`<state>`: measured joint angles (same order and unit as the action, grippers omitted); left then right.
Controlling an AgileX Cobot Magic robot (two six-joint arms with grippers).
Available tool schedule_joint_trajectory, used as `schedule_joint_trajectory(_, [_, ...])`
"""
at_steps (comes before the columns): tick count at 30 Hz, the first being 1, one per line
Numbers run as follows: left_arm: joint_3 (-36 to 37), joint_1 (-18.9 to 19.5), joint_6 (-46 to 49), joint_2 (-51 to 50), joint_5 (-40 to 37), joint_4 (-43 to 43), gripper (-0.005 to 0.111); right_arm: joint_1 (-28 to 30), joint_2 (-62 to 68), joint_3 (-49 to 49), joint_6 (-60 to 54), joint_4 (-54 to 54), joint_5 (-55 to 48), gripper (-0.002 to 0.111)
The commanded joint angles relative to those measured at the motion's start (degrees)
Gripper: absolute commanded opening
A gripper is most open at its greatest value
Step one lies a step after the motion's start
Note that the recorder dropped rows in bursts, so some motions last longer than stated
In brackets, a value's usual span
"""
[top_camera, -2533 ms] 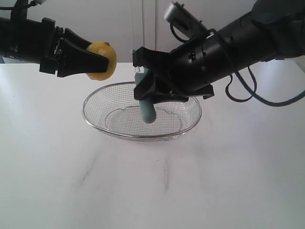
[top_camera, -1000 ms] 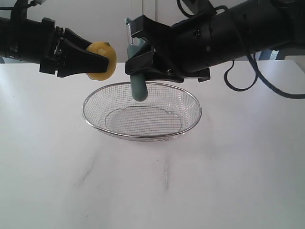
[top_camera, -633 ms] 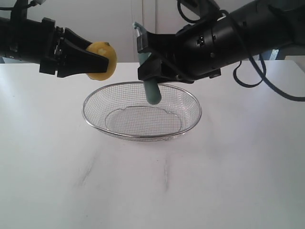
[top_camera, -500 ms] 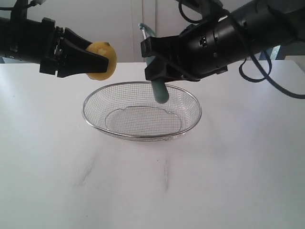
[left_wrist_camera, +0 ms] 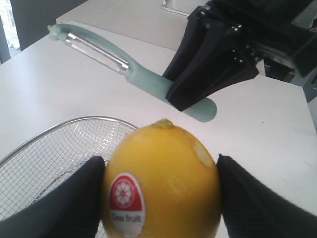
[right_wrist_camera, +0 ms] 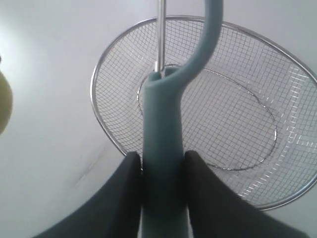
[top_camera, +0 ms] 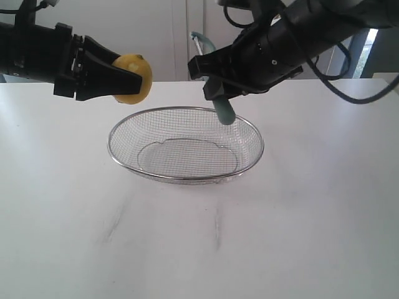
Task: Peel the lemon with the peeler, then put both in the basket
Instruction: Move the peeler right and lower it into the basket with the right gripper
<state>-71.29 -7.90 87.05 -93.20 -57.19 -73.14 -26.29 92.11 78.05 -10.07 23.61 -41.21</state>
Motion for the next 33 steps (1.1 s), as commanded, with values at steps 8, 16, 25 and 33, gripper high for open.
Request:
schedule_joint_trajectory(8, [-0.1,-0.2,0.2,0.4,-0.9,-1.3,0.000,0.1,9.6,9.9,0.2,-10.8,-5.0,0.000])
schedule_joint_trajectory(16, [-0.1,-0.2,0.2,0.4,-1.1,-1.3,0.000,0.1,15.5,14.1,-0.1,-20.0,-8.7,0.000])
schedule_joint_trajectory(25, [-0.1,-0.2,0.1,0.4,-1.3,-1.3,0.000,2.5,20.7,21.0,-3.9,-20.5,-12.9,0.000])
schedule_joint_trajectory(33, [-0.1,-0.2,0.1,0.4,-1.3,-1.3,0.000,8.1,25.0,26.2,-15.9,-6.9,-18.5,0.000])
